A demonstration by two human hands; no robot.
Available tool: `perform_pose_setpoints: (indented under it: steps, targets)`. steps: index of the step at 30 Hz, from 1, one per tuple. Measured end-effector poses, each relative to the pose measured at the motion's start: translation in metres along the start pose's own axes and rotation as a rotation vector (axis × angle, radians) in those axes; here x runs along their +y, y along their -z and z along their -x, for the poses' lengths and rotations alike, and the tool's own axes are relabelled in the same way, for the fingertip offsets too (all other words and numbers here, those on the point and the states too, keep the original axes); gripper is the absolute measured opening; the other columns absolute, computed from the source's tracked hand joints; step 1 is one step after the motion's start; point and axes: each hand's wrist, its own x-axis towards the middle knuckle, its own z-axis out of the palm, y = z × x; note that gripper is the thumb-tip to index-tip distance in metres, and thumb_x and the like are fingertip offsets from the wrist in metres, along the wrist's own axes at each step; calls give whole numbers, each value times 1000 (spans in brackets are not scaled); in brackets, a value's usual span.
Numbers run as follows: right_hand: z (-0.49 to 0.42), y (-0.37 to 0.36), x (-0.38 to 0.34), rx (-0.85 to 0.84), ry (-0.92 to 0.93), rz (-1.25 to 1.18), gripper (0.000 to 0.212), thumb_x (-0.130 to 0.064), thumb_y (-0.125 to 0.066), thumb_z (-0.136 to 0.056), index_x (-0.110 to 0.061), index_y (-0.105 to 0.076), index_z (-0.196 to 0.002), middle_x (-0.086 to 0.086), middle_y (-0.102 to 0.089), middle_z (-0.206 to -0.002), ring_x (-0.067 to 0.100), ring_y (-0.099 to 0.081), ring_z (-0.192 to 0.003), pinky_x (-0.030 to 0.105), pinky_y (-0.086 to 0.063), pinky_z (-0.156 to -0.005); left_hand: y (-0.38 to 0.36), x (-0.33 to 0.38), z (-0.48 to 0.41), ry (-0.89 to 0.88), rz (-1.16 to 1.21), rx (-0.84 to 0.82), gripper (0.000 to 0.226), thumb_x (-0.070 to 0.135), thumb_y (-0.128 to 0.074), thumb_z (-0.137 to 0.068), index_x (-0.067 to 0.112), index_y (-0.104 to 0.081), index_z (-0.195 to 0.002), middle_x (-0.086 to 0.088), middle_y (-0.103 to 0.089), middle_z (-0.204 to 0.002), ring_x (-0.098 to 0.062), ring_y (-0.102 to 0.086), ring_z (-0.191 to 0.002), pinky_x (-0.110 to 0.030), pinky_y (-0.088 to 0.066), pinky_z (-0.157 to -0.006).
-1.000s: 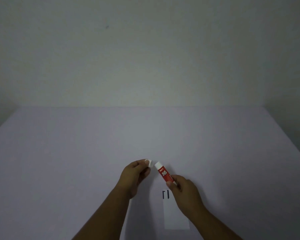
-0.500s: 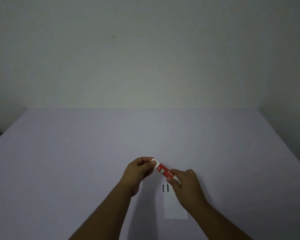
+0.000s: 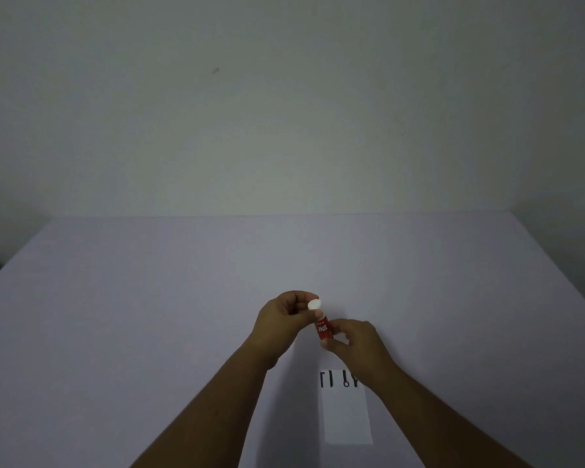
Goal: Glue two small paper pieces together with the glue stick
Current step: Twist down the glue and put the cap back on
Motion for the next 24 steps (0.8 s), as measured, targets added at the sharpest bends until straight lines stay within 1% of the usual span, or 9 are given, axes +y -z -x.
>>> perform_pose_setpoints:
  steps: [2,3,8,11,15,19,21,23,24]
  targets:
    - [-17,-2,3,16,13,61,20,-31,-69,-79,-25,-70,-98,-11,-70,-91,18,-61,-93,34,-50,-84,-2,0,-11,-30,-108,18,18,18,-77,-77,24,-72,-93,10,-72,-85,-4,-66,-82,-7,-49,-63]
    - [-24,-3,4,15,10,68,19,-31,-70,-79,-26,-71,-97,-8,-71,-91,20,-60,-95,39,-50,-86,-3,-1,-16,-45,-169,30,18,20,-77,-76,26,-72,-92,13,-71,-83,-2,-64,-79,-6,-47,-62]
    - [-47,-12,17,1,-47,75,17,-29,-71,-77,-24,-71,-93,10,-65,-97,23,-62,-90,39,-53,-84,-5,-19,-32,-78,-322,54,18,18,-78,-75,30,-71,-87,17,-69,-86,-10,-64,-83,-7,-48,-65]
    - [-52,-18,22,-14,-61,136,18,-26,-69,-79,-20,-71,-95,13,-65,-95,28,-60,-89,39,-52,-83,-4,-27,-34,-102,-394,45,20,20,-78,-75,35,-68,-83,20,-68,-85,-4,-63,-81,-6,-47,-65]
    - [-52,-23,28,-20,-35,166,14,-21,-62,-81,-15,-70,-90,5,-70,-79,35,-57,-89,43,-50,-81,-6,-33,-34,-140,-472,25,23,24,-77,-75,43,-64,-82,25,-65,-87,5,-59,-79,-5,-45,-67]
    - [-52,-26,33,8,-12,175,11,-21,-61,-80,-16,-69,-86,5,-72,-82,33,-58,-84,44,-48,-82,-7,-36,-36,-158,-484,11,22,24,-76,-77,39,-65,-86,24,-65,-88,4,-58,-80,-5,-45,-67]
    - [-51,-26,35,14,-24,152,11,-23,-62,-80,-18,-69,-87,-5,-68,-75,33,-57,-86,44,-50,-81,-8,-38,-36,-161,-496,7,20,24,-75,-78,36,-65,-88,23,-64,-89,2,-58,-81,-6,-46,-68]
    - [-51,-27,36,18,-25,159,13,-26,-63,-80,-20,-69,-89,-18,-55,-68,31,-54,-89,44,-50,-81,-8,-38,-37,-153,-513,6,19,25,-75,-78,35,-65,-89,23,-64,-89,2,-58,-81,-6,-46,-67]
    - [-50,-27,37,22,-21,166,13,-26,-63,-80,-22,-69,-91,-19,-54,-68,30,-53,-91,44,-49,-82,-8,-39,-37,-153,-519,6,18,25,-75,-78,35,-65,-90,23,-64,-89,3,-58,-81,-5,-45,-67]
